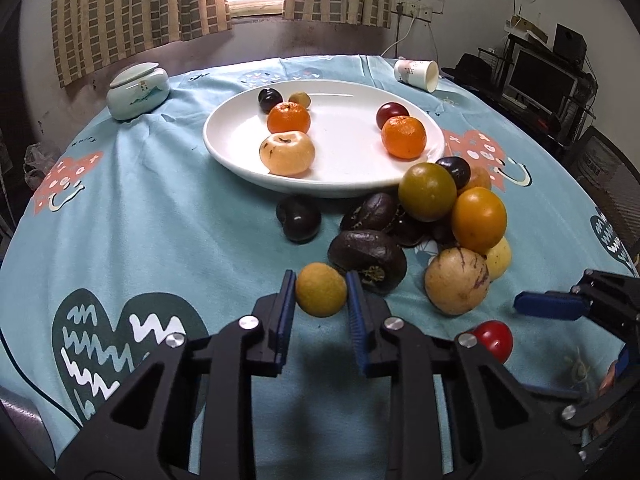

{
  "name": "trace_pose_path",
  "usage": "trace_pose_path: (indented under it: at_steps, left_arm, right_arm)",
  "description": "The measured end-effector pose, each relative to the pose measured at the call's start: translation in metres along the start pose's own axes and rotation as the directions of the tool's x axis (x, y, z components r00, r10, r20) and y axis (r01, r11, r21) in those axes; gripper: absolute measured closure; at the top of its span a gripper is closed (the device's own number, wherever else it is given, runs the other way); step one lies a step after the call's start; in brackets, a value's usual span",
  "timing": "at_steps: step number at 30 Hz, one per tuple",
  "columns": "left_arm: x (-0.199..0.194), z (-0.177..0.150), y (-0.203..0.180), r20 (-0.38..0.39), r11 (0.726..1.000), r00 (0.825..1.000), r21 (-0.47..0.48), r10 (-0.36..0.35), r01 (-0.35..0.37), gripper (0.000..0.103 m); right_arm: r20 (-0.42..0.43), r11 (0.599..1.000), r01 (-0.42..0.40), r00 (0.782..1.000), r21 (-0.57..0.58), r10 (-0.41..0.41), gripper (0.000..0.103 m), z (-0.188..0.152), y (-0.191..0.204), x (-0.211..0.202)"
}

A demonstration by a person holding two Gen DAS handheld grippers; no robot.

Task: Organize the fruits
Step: 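Grasp a small yellow fruit with the left tool while the right tool grasps a red tomato-like fruit, then lower both held fruits onto the white plate and open both tools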

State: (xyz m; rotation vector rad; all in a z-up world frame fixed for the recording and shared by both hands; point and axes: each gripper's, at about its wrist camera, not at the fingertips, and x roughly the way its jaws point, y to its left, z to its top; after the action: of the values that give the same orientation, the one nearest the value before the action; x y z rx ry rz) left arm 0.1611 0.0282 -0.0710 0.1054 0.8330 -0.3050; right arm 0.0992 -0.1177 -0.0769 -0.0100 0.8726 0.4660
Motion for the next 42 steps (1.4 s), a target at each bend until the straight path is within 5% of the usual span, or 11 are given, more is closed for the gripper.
trace_pose_path:
  at_steps: [8, 15, 22, 35, 42]
  left_arm:
    - [-0.004, 0.000, 0.003, 0.010, 1.000, 1.000, -0.017, -0.002, 0.002, 0.077]
    - [-0.012, 0.010, 0.011, 0.032, 0.999, 0.999, -0.045, -0.022, 0.023, 0.077]
    - [-0.009, 0.057, 0.019, 0.075, 0.999, 0.997, -0.053, -0.003, 0.007, 0.077]
    - [0.041, 0.100, 0.043, 0.036, 0.994, 0.998, -0.095, 0.054, -0.050, 0.077]
    - [0.081, 0.128, 0.063, 0.008, 0.987, 0.998, -0.150, 0.061, -0.059, 0.077]
  right_arm:
    - [-0.052, 0.993, -0.069, 0.996, 0.093, 0.074, 0.069, 0.001, -0.011, 0.014]
    - [0.059, 0.992, -0.079, 0.996, 0.098, 0.074, 0.070, 0.008, -0.022, -0.018]
    - [0.215, 0.992, 0.039, 0.975, 0.120, -0.064, 0.070, 0.071, -0.065, -0.055]
    - [0.178, 0.982, 0.049, 0.981, 0.184, -0.083, 0.070, 0.154, -0.117, 0.023]
    - [0.091, 0.984, 0.062, 0.993, 0.166, -0.078, 0.069, 0.183, -0.126, 0.079]
